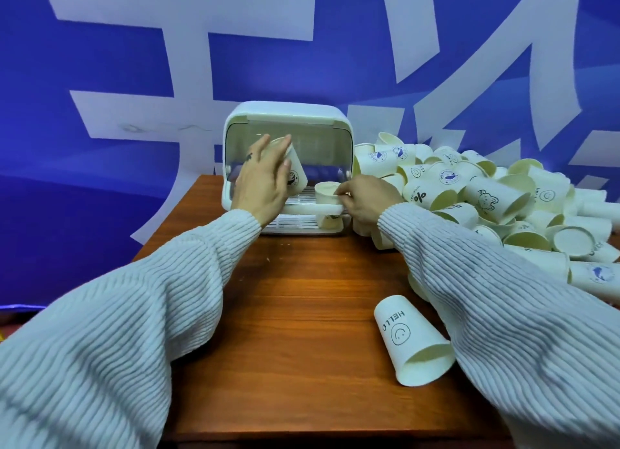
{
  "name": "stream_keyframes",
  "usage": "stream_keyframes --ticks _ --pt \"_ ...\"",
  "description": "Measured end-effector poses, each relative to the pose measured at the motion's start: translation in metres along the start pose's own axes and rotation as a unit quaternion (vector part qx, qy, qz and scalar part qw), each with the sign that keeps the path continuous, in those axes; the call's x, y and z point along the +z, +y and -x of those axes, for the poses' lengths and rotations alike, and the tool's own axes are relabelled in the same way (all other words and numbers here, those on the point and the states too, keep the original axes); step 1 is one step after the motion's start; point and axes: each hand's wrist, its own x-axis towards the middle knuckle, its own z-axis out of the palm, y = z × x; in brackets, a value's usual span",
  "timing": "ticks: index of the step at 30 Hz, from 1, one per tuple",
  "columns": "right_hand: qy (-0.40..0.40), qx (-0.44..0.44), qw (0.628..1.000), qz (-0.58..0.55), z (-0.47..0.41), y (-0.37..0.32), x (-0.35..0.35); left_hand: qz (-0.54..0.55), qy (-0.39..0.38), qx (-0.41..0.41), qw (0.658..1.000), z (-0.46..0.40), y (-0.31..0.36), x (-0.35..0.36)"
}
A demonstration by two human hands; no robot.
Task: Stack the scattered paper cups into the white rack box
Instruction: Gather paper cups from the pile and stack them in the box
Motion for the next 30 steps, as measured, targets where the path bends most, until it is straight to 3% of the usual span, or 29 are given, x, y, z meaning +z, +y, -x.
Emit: stream_keyframes --ticks 3,8,16,23,27,30 --pt "-0.002 0.005 0.999 -0.035 0.006 0.006 -0.002 0.000 -0.025 0.024 0.999 -0.005 0.001 0.009" --pt "0.080 0.001 0.989 -0.121 0.025 0.026 -0.018 -0.012 -0.076 0.068 0.995 -0.023 0.011 0.033" --pt "0.107 -0.006 0.988 -0.114 0.064 0.059 -0.026 -0.046 -0.128 0.059 0.989 -0.033 0.042 0.069" --pt "0.110 0.015 0.987 -0.119 0.084 0.080 -0.026 -0.233 -0.289 0.010 0.929 -0.013 0.035 0.085" --pt "0.097 0.028 0.987 -0.122 0.091 0.089 -0.027 -0.275 -0.331 0.017 0.902 -0.012 0.044 0.082" --pt "0.096 0.044 0.988 -0.117 0.103 0.095 -0.033 -0.270 -0.309 0.014 0.912 -0.008 0.050 0.079"
